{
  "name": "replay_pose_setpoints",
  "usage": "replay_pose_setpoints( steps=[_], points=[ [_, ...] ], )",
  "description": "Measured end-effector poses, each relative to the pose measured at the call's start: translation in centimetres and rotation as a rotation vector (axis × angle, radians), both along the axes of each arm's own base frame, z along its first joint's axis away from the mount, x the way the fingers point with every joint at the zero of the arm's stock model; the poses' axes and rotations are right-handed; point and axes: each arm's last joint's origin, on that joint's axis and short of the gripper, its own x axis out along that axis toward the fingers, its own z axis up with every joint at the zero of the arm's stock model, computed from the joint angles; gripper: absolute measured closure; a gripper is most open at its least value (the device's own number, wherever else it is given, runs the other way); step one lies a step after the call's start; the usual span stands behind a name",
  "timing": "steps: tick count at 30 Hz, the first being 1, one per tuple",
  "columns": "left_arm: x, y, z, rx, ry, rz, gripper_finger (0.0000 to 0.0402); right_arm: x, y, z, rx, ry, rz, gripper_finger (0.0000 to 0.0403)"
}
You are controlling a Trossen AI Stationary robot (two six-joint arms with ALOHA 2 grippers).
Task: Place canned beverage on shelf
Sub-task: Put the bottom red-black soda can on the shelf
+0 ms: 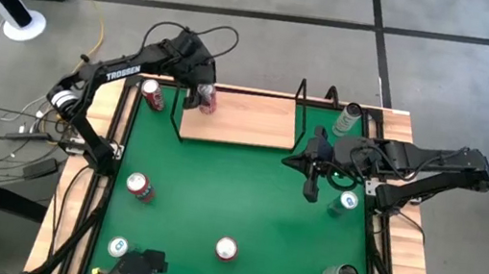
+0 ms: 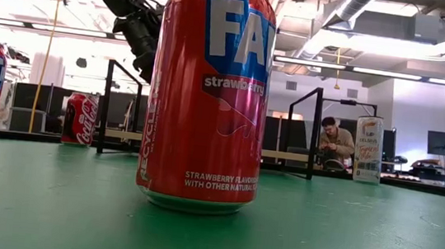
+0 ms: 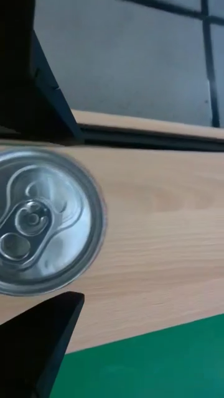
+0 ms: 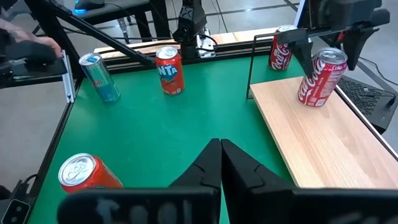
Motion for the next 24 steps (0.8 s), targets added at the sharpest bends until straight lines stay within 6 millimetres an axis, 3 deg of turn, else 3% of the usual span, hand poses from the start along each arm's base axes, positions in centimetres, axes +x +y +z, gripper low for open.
replay_pose_setpoints(
  steps=[11,16,20,24],
  points=[
    [0.9,-1.9,4.5,0.165,-0.200,-0.006,0.0026,0.0,0.0,0.0,0.000,0.000,0.000,0.0381],
    [2.2,-3.9,4.5,0.125,-0.172,-0.036,0.0032,0.0,0.0,0.0,-0.002,0.001,0.001,0.0372],
    [3.2,-5.3,4.0,0.214,-0.058,-0.064,0.0073,0.0,0.0,0.0,-0.007,0.001,0.004,0.0366],
    [4.0,-6.2,4.0,0.298,0.014,-0.033,0.0155,0.0,-0.1,0.0,-0.020,0.003,0.004,0.0371]
  ],
)
